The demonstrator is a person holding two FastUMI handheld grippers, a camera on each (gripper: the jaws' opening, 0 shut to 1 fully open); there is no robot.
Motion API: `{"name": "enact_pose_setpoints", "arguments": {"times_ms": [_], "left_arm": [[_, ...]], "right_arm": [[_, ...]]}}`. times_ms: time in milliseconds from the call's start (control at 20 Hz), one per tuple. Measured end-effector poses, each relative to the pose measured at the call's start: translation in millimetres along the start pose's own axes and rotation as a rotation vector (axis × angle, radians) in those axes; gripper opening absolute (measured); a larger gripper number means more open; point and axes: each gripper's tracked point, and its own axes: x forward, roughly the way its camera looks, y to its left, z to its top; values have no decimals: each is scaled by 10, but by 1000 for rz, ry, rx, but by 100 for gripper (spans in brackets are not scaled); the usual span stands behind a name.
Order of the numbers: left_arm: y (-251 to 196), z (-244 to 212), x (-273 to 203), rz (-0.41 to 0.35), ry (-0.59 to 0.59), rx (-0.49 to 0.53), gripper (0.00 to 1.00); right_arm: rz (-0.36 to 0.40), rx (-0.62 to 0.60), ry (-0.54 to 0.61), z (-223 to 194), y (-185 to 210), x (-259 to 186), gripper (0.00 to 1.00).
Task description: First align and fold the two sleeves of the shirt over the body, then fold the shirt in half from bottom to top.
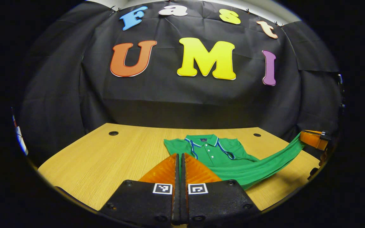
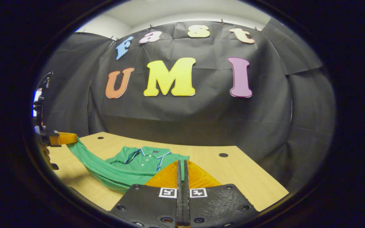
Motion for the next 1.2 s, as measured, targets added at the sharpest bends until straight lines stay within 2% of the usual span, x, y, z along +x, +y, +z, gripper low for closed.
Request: {"name": "enact_pose_setpoints", "arguments": {"times_ms": [300,500,850,950,1200], "left_arm": [[218,415,985,10,-45,-20,6],[356,443,1635,41,-49,77,6],[517,1,2799,68,37,17,6],[575,-221,3021,71,87,-16,6],[642,-657,3193,84,184,17,7]], "right_arm": [[-20,-68,-30,401,-70,1037,0],[-54,-58,-3,309,-118,1873,0],[-82,-57,114,-308,-154,3139,0],[-78,-42,167,-503,-160,3341,0],[-77,9,216,-728,-155,3496,2]]}}
